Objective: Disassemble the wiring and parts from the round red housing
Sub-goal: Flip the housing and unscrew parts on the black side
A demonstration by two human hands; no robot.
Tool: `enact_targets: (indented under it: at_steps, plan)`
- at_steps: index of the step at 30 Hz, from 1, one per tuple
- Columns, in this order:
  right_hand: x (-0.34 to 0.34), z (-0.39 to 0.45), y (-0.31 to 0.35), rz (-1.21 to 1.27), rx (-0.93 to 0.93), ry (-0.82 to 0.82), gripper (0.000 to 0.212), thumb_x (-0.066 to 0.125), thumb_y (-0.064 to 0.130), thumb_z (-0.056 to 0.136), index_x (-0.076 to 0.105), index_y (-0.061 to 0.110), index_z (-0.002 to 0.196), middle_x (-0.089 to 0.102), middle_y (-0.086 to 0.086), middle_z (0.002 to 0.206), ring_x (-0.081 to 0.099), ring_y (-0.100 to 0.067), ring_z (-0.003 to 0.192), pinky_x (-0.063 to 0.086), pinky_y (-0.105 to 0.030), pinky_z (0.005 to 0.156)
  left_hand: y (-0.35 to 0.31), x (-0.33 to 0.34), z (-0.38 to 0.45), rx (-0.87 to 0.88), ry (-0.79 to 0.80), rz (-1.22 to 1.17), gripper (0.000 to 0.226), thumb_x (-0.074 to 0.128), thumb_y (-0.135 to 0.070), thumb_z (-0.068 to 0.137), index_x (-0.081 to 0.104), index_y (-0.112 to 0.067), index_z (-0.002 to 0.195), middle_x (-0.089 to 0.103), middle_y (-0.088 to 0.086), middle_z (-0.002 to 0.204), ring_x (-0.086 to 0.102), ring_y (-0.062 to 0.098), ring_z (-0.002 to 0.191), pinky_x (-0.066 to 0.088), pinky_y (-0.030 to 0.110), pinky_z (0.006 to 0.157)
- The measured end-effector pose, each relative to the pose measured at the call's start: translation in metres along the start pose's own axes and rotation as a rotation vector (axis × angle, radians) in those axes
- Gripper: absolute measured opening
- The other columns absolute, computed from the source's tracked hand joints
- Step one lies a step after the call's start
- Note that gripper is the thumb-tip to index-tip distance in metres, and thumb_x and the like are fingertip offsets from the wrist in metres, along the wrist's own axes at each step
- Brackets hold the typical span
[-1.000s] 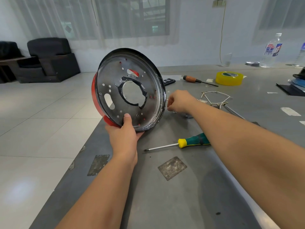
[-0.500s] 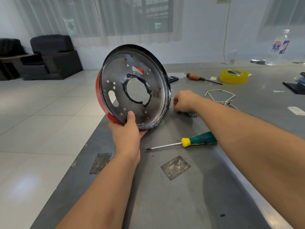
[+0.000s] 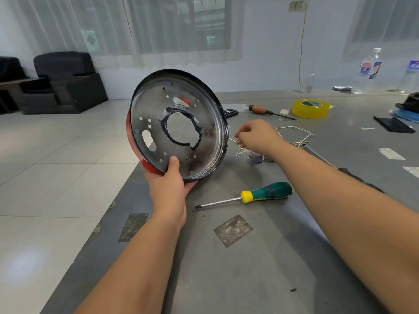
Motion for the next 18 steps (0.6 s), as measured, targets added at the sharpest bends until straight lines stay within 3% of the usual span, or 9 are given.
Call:
enact_targets:
  at_steps: [2,5,8,10,12,15,18]
  plan:
    - [0.004,-0.016,0.000,0.212,0.038,-0.022,0.023,0.053,0.022,0.096,0.072,0.010,0.093,0.077,-0.007,0.087,0.076,-0.022,0.084,0.060,-0.047,0.091,-0.001,0.001,-0.001,-0.021,0.010,-0.010,0.040,0.062,-0.020,0.106,0.047,-0.030,0.142,0.064,-0.007,0.136,0.068,0.021,0.121,0.066,0.046,0.079]
    - [0.018,-0.038,0.007,0.366,0.059,0.020,0.030,0.058,0.037,0.098,0.069,0.010,0.094,0.076,-0.012,0.092,0.078,-0.023,0.079,0.061,-0.048,0.087,-0.003,0.002,-0.004,-0.047,0.026,-0.017,0.039,0.062,-0.025,0.107,0.049,-0.032,0.142,0.064,-0.003,0.140,0.068,0.026,0.121,0.066,0.046,0.078]
    - [0.041,-0.056,0.014,0.576,0.149,0.124,0.018,0.065,0.023,0.096,0.066,0.008,0.106,0.072,-0.019,0.110,0.075,-0.032,0.095,0.063,-0.049,0.083,-0.003,0.004,-0.006,-0.077,0.041,-0.026,0.036,0.060,-0.030,0.107,0.051,-0.029,0.142,0.067,0.003,0.137,0.070,0.029,0.119,0.066,0.043,0.075]
    - [0.056,-0.065,0.018,0.657,0.183,0.182,0.018,0.065,0.019,0.096,0.063,0.014,0.113,0.071,-0.014,0.115,0.072,-0.031,0.103,0.062,-0.050,0.087,-0.002,0.005,-0.008,-0.107,0.050,-0.046,0.034,0.061,-0.034,0.107,0.055,-0.024,0.138,0.071,0.007,0.132,0.073,0.030,0.114,0.066,0.045,0.075]
    - [0.063,-0.071,0.022,0.744,0.188,0.186,0.019,0.064,0.016,0.097,0.060,0.015,0.116,0.071,-0.012,0.116,0.071,-0.031,0.104,0.060,-0.053,0.089,-0.002,0.006,-0.010,-0.128,0.079,-0.060,0.037,0.062,-0.039,0.105,0.057,-0.020,0.137,0.076,0.009,0.124,0.077,0.030,0.107,0.066,0.045,0.075]
    - [0.059,-0.074,0.025,0.883,0.186,0.163,0.012,0.060,0.005,0.099,0.060,0.015,0.105,0.071,-0.014,0.112,0.072,-0.032,0.102,0.064,-0.050,0.080,-0.002,0.009,-0.010,-0.129,0.137,-0.027,0.039,0.064,-0.045,0.103,0.062,-0.020,0.132,0.079,0.006,0.117,0.078,0.029,0.104,0.066,0.042,0.076]
    - [0.051,-0.071,0.019,0.928,0.220,0.134,0.019,0.058,0.000,0.099,0.058,0.010,0.115,0.070,-0.016,0.115,0.071,-0.031,0.102,0.065,-0.044,0.072,-0.002,0.013,-0.012,-0.142,0.196,0.061,0.049,0.068,-0.057,0.095,0.065,-0.023,0.129,0.080,0.003,0.117,0.078,0.028,0.104,0.065,0.042,0.082]
Point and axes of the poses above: each hand's wrist, its own z-axis towards the middle knuckle, its own x-axis out of the palm, y = z × x, the point moved 7 cm from there along z, towards the middle knuckle
